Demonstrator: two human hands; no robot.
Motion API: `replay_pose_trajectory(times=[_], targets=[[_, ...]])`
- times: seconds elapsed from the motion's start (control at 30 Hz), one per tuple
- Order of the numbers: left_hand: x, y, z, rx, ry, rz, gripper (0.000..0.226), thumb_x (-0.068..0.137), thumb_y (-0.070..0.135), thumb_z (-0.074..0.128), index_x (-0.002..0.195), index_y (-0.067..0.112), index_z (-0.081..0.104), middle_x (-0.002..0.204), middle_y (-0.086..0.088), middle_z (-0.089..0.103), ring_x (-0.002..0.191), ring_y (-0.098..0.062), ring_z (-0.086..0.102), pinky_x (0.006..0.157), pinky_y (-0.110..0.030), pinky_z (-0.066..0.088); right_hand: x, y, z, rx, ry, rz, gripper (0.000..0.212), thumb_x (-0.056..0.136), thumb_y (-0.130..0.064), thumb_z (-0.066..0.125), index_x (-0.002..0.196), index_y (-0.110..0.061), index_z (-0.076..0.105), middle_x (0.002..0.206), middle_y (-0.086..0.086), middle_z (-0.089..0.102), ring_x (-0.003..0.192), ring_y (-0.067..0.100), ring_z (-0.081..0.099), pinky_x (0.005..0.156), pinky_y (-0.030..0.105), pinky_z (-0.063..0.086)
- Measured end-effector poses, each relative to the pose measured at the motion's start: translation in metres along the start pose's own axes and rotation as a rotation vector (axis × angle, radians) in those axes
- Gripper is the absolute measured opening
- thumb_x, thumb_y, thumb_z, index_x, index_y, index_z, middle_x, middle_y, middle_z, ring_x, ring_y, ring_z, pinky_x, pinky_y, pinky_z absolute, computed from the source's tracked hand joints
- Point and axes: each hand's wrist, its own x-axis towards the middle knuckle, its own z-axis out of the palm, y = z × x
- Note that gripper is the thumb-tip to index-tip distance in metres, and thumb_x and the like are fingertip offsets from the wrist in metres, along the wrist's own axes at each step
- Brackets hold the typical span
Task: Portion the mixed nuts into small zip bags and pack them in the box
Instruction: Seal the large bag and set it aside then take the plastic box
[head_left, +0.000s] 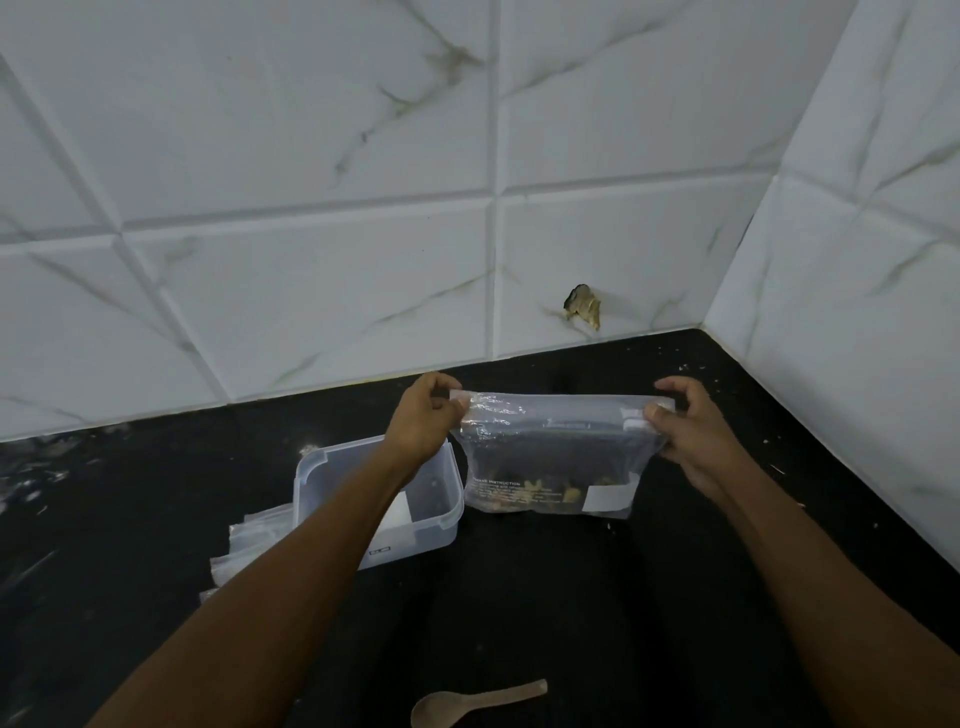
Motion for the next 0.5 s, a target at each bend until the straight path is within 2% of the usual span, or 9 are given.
replay_pose_trajectory(times=[0.07,0.13,0.2,0.27,0.3,0.33,0.4,0.43,0.5], targets=[[-0.003,-0.002,0.004,0.012,-0.010,0.022,0.019,0.097,0.012,0.056,0.114,0.019,0.051,0.089,-0.007,0.063,0.076,-0.017,0.060,0.068,-0.026,0.050,-0.002,0.004,0.002,-0.008,-0.003,-0.019,0.034,0.095,-0.004,0.050,0.120,-0.026,0.050,0.111,0.001,0.047,0.101,0.025,0.058,0.081,0.049,0.057],[-0.003,-0.003,0.006,0.124,-0.020,0.086,0.013,0.099,0.011,0.051,0.108,0.018,0.055,0.086,-0.006,0.063,0.074,-0.016,0.058,0.064,-0.022,0.047,-0.002,0.008,0.002,-0.121,-0.018,-0.082,0.021,0.096,-0.004,0.046,0.108,-0.018,0.057,0.120,0.006,0.049,0.104,0.026,0.057,0.082,0.048,0.057],[-0.002,-0.005,0.007,0.233,-0.035,0.119,0.013,0.099,0.013,0.051,0.099,0.018,0.063,0.089,-0.001,0.064,0.079,-0.015,0.060,0.064,-0.019,0.043,-0.002,0.012,-0.001,-0.239,-0.079,-0.153,0.017,0.096,-0.008,0.048,0.099,-0.016,0.063,0.120,0.006,0.056,0.105,0.024,0.058,0.086,0.046,0.055],[-0.003,-0.005,0.005,0.302,-0.119,0.107,0.010,0.096,0.021,0.059,0.103,0.018,0.065,0.092,0.004,0.063,0.085,-0.013,0.060,0.065,-0.016,0.041,-0.001,0.013,-0.006,-0.372,-0.181,-0.189,0.017,0.091,-0.020,0.060,0.108,-0.021,0.064,0.118,0.002,0.059,0.104,0.019,0.059,0.086,0.040,0.054],[-0.006,-0.004,0.004,0.353,-0.182,0.101,0.020,0.092,0.025,0.065,0.111,0.018,0.064,0.097,0.005,0.061,0.089,-0.011,0.059,0.067,-0.016,0.042,0.000,0.013,-0.009,-0.462,-0.231,-0.190,0.030,0.087,-0.025,0.067,0.116,-0.022,0.061,0.119,-0.001,0.056,0.104,0.017,0.058,0.085,0.037,0.053],[-0.008,-0.003,0.003,0.433,-0.242,0.097,0.035,0.088,0.029,0.070,0.120,0.017,0.061,0.104,0.003,0.058,0.094,-0.011,0.056,0.072,-0.018,0.044,0.002,0.014,-0.010,-0.563,-0.265,-0.185,0.046,0.082,-0.027,0.073,0.124,-0.022,0.056,0.121,-0.002,0.052,0.105,0.016,0.056,0.083,0.033,0.052],[-0.009,-0.003,0.003,0.668,-0.291,0.113,0.059,0.082,0.038,0.075,0.133,0.019,0.053,0.118,-0.001,0.051,0.109,-0.016,0.051,0.095,-0.032,0.044,0.003,0.014,-0.009,-0.782,-0.278,-0.211,0.068,0.073,-0.030,0.080,0.133,-0.021,0.049,0.121,-0.002,0.045,0.102,0.014,0.053,0.079,0.026,0.049],[-0.009,-0.003,0.004,0.771,-0.288,0.135,0.063,0.081,0.043,0.075,0.135,0.021,0.052,0.121,-0.001,0.048,0.114,-0.018,0.047,0.105,-0.038,0.037,0.004,0.016,-0.009,-0.880,-0.268,-0.245,0.067,0.071,-0.032,0.081,0.131,-0.022,0.050,0.120,0.000,0.044,0.100,0.013,0.052,0.077,0.023,0.046],[-0.009,-0.006,0.006,0.890,-0.256,0.192,0.056,0.081,0.049,0.071,0.131,0.028,0.056,0.116,0.004,0.043,0.117,-0.017,0.043,0.110,-0.040,0.026,0.003,0.019,-0.007,-1.039,-0.228,-0.318,0.052,0.073,-0.035,0.080,0.118,-0.024,0.058,0.121,0.002,0.042,0.097,0.010,0.048,0.078,0.021,0.042]])
